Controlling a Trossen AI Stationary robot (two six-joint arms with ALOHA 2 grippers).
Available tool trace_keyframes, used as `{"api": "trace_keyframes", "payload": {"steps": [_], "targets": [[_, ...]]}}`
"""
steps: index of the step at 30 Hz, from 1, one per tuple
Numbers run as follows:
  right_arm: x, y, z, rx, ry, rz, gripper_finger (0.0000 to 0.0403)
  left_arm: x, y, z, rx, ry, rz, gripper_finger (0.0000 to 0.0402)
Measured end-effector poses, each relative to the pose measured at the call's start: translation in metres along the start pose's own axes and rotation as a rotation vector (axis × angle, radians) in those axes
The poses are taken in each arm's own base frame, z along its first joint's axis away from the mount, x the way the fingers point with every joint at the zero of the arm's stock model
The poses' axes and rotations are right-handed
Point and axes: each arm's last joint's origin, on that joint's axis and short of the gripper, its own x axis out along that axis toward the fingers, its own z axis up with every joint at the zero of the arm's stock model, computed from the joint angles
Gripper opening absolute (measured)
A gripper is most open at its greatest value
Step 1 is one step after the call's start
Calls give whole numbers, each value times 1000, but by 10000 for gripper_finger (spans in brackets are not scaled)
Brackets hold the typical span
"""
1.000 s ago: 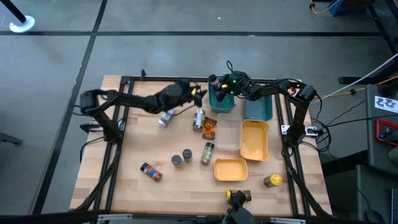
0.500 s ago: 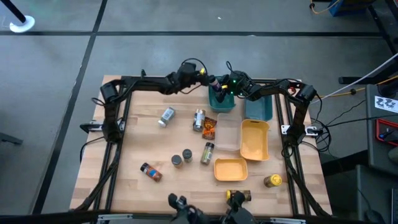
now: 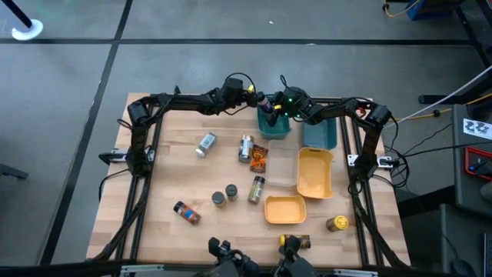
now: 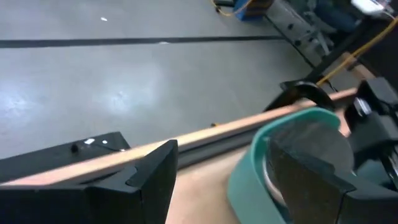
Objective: Sort spices by type
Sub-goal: Put the purple seasoning into the green bin
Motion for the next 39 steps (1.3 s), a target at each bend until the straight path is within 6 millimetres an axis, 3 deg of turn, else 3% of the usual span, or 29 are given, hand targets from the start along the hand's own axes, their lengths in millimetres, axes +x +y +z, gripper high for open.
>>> {"api": "trace_keyframes", "payload": {"steps": [12, 24, 39], "targets": [[0, 1, 0, -29, 3, 10, 179, -2, -3, -5, -3, 34, 3, 239], [0, 0, 1, -31, -8, 11, 179, 0, 7, -5, -67, 38, 87, 239], [0, 0, 3, -56, -29, 17, 179, -4, -10, -10, -25, 35, -1, 239]]}}
